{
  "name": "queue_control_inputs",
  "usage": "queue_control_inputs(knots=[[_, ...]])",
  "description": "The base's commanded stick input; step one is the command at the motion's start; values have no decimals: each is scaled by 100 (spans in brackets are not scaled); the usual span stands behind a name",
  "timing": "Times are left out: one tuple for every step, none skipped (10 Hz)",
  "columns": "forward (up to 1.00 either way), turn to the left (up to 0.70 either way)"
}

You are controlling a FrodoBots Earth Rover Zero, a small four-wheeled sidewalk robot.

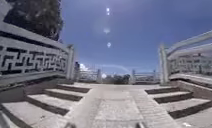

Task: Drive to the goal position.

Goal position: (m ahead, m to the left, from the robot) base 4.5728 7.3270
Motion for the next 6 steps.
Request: queue_control_inputs(knots=[[47,0],[66,0],[70,-8],[70,-5],[47,0],[45,0]])
